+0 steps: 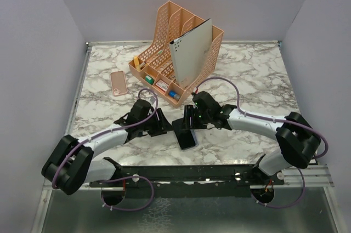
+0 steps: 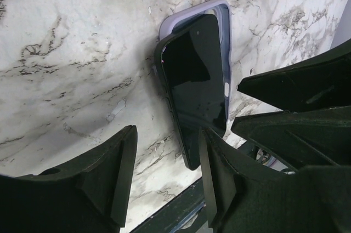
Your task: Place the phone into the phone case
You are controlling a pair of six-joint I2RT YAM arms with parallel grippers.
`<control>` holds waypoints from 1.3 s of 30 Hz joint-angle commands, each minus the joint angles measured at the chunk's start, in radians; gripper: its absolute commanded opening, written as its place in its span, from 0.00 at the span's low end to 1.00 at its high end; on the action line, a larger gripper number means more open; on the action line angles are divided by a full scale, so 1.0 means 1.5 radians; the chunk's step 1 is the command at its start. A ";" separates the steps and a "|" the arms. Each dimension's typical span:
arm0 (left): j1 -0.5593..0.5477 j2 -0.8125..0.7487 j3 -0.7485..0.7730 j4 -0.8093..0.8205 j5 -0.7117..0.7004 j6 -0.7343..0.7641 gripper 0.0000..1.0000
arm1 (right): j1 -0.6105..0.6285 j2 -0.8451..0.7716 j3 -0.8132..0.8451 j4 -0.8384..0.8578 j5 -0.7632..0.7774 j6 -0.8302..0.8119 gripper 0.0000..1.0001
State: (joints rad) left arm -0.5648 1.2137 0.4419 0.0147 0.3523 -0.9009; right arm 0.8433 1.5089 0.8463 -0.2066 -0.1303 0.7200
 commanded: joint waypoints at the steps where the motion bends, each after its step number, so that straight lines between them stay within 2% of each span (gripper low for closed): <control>1: -0.014 0.031 0.006 0.042 0.021 -0.014 0.54 | -0.001 -0.013 0.003 -0.025 0.032 -0.035 0.55; 10: -0.071 0.078 0.013 0.080 -0.015 -0.039 0.53 | -0.023 -0.025 -0.046 0.003 0.011 -0.051 0.55; 21: -0.090 0.104 0.026 0.082 -0.046 -0.042 0.50 | -0.047 -0.033 -0.086 0.033 -0.008 -0.065 0.55; 39: -0.108 0.131 0.065 0.081 -0.058 -0.039 0.31 | -0.058 -0.027 -0.146 0.132 -0.091 -0.052 0.46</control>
State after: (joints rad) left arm -0.7143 1.3972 0.5011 0.1242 0.2867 -0.9638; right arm 0.7620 1.4818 0.6495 -0.0620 -0.2188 0.6346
